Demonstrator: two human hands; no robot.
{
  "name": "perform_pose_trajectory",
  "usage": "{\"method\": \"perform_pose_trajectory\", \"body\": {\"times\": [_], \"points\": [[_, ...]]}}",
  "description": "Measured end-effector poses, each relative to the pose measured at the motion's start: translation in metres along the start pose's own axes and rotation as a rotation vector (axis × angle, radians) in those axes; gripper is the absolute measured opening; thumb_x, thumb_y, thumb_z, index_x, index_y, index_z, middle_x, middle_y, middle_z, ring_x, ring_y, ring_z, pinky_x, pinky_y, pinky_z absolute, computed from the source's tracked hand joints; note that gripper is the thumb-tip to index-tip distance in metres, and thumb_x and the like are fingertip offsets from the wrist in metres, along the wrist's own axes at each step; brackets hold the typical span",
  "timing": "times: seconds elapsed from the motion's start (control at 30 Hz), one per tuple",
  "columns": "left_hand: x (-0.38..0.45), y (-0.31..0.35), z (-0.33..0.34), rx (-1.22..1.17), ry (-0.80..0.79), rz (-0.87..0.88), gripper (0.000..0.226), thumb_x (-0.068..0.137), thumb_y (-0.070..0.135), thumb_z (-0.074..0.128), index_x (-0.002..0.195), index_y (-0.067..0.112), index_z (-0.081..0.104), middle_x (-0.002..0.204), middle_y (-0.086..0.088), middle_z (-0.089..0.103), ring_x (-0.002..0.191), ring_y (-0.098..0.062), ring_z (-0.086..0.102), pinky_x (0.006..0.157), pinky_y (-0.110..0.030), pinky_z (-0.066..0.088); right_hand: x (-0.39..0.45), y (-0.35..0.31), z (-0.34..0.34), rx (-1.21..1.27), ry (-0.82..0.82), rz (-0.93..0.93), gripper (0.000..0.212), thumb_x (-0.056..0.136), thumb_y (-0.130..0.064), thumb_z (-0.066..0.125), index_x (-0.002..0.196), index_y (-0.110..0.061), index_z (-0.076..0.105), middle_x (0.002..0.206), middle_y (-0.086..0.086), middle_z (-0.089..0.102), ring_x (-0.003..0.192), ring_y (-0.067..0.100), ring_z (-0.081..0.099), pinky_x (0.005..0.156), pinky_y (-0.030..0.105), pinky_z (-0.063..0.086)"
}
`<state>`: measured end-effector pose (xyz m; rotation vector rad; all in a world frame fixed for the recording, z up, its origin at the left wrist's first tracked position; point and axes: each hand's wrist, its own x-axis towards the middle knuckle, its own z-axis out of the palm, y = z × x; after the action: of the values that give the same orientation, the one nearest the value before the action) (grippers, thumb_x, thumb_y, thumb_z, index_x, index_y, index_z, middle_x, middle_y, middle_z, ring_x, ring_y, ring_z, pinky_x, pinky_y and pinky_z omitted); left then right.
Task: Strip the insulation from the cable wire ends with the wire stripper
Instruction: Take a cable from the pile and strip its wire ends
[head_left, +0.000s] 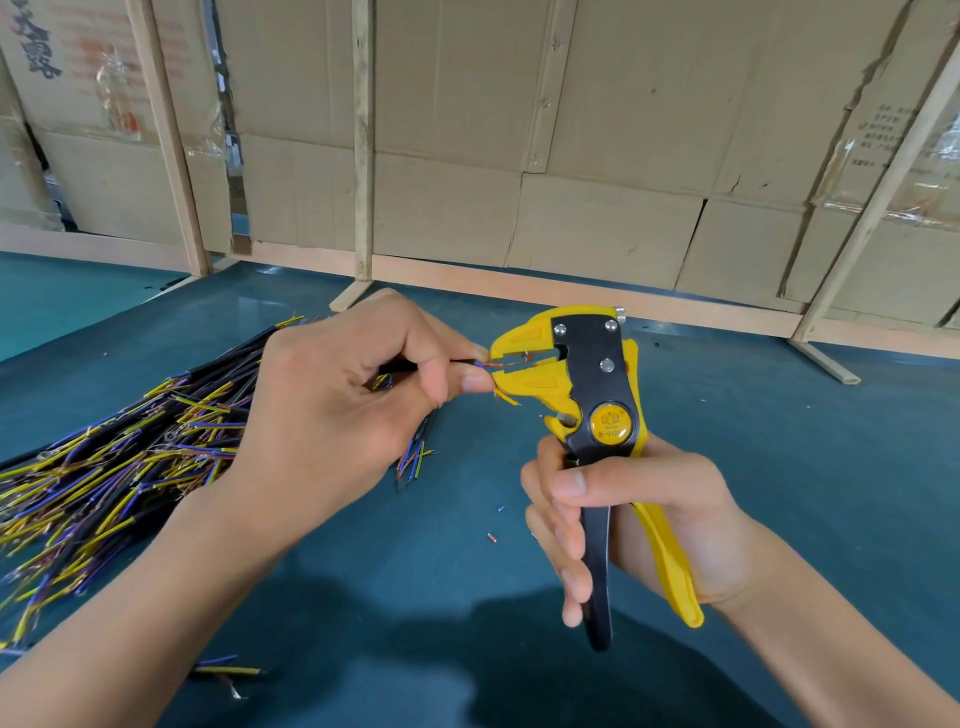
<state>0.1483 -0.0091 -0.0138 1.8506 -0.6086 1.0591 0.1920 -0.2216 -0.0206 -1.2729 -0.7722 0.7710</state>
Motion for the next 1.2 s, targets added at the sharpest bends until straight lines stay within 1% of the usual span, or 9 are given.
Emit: {"method": "perform_pose_trajectory", "body": {"times": [0.1, 0.2, 0.53, 0.83, 0.93, 1.03, 1.1, 1.13, 1.2], "points": [[0.000, 0.002, 0.000, 0.023, -0.002, 0.012, 0.027, 0.083, 0.003, 0.077, 0.069, 0.014, 0.056, 0.089, 0.002, 0.072, 0.088, -0.006, 0.072, 0.078, -0.016, 0.051, 0.000, 0.000, -0.001, -0.040, -0.008, 0.003, 0.015, 0.079, -0.003, 0.057, 0.065, -0.001, 0.059, 0.060, 0.013, 0.057, 0.050, 0.030, 0.058, 0.059, 0.047, 0.046], [0.001, 0.003, 0.001, 0.036, 0.008, 0.018, 0.027, 0.082, 0.008, 0.076, 0.069, 0.016, 0.055, 0.090, 0.008, 0.072, 0.087, -0.004, 0.071, 0.077, -0.013, 0.049, 0.000, -0.001, 0.001, 0.030, -0.032, 0.009, 0.016, 0.076, -0.009, 0.060, 0.063, -0.001, 0.058, 0.057, 0.014, 0.054, 0.047, 0.028, 0.056, 0.051, 0.041, 0.052], [-0.001, 0.000, 0.002, 0.092, 0.023, 0.075, 0.025, 0.084, 0.011, 0.078, 0.069, 0.011, 0.057, 0.088, 0.001, 0.072, 0.088, -0.006, 0.071, 0.078, -0.016, 0.050, 0.000, 0.003, -0.001, 0.118, -0.020, -0.022, 0.018, 0.075, -0.009, 0.059, 0.059, -0.002, 0.054, 0.054, 0.014, 0.041, 0.041, 0.024, 0.050, 0.042, 0.031, 0.051], [0.001, -0.004, -0.002, 0.208, 0.011, 0.224, 0.030, 0.087, 0.001, 0.075, 0.063, 0.003, 0.058, 0.079, -0.002, 0.070, 0.081, -0.019, 0.071, 0.066, -0.040, 0.051, -0.001, 0.000, -0.007, 0.043, 0.014, -0.066, 0.019, 0.075, -0.011, 0.061, 0.060, 0.000, 0.054, 0.053, 0.014, 0.045, 0.040, 0.024, 0.049, 0.043, 0.031, 0.049], [0.004, -0.008, 0.001, 0.272, 0.031, 0.272, 0.031, 0.086, -0.011, 0.071, 0.061, 0.001, 0.057, 0.075, -0.004, 0.068, 0.082, -0.019, 0.071, 0.064, -0.039, 0.051, 0.000, 0.001, -0.009, 0.051, -0.038, -0.084, 0.018, 0.076, -0.009, 0.059, 0.062, 0.000, 0.055, 0.054, 0.014, 0.047, 0.041, 0.024, 0.050, 0.043, 0.030, 0.050], [0.000, -0.016, -0.002, 0.341, 0.033, 0.329, 0.033, 0.095, -0.004, 0.056, 0.063, 0.001, 0.058, 0.077, -0.008, 0.066, 0.085, -0.020, 0.070, 0.068, -0.035, 0.051, -0.003, 0.003, -0.013, 0.015, 0.001, -0.114, 0.018, 0.079, -0.009, 0.057, 0.063, 0.001, 0.056, 0.054, 0.016, 0.047, 0.043, 0.025, 0.052, 0.044, 0.030, 0.048], [0.007, -0.039, -0.033, 0.443, 0.153, 0.158, 0.026, 0.093, 0.007, 0.048, 0.070, 0.009, 0.060, 0.084, -0.006, 0.068, 0.094, -0.013, 0.070, 0.076, -0.031, 0.052, -0.016, -0.004, -0.049, 0.022, 0.296, -0.139, 0.019, 0.087, -0.008, 0.049, 0.076, 0.006, 0.056, 0.069, 0.038, 0.048, 0.060, 0.039, 0.058, 0.046, 0.042, 0.048], [0.013, -0.050, -0.055, 0.459, 0.260, 0.039, 0.018, 0.091, 0.015, 0.051, 0.075, 0.012, 0.060, 0.088, -0.003, 0.069, 0.096, -0.009, 0.069, 0.082, -0.032, 0.053, -0.026, -0.013, -0.072, 0.026, 0.490, -0.144, 0.025, 0.095, -0.011, 0.041, 0.091, 0.012, 0.052, 0.086, 0.052, 0.039, 0.074, 0.058, 0.052, 0.056, 0.060, 0.048], [0.022, -0.058, -0.078, 0.379, 0.428, -0.081, 0.021, 0.095, 0.032, 0.065, 0.083, 0.016, 0.058, 0.090, 0.005, 0.068, 0.097, -0.006, 0.069, 0.090, -0.040, 0.055, -0.050, -0.028, -0.112, 0.115, 0.626, -0.159, 0.037, 0.103, -0.020, 0.027, 0.110, 0.015, 0.038, 0.104, 0.054, 0.018, 0.089, 0.079, 0.019, 0.073, 0.087, 0.020]]}}
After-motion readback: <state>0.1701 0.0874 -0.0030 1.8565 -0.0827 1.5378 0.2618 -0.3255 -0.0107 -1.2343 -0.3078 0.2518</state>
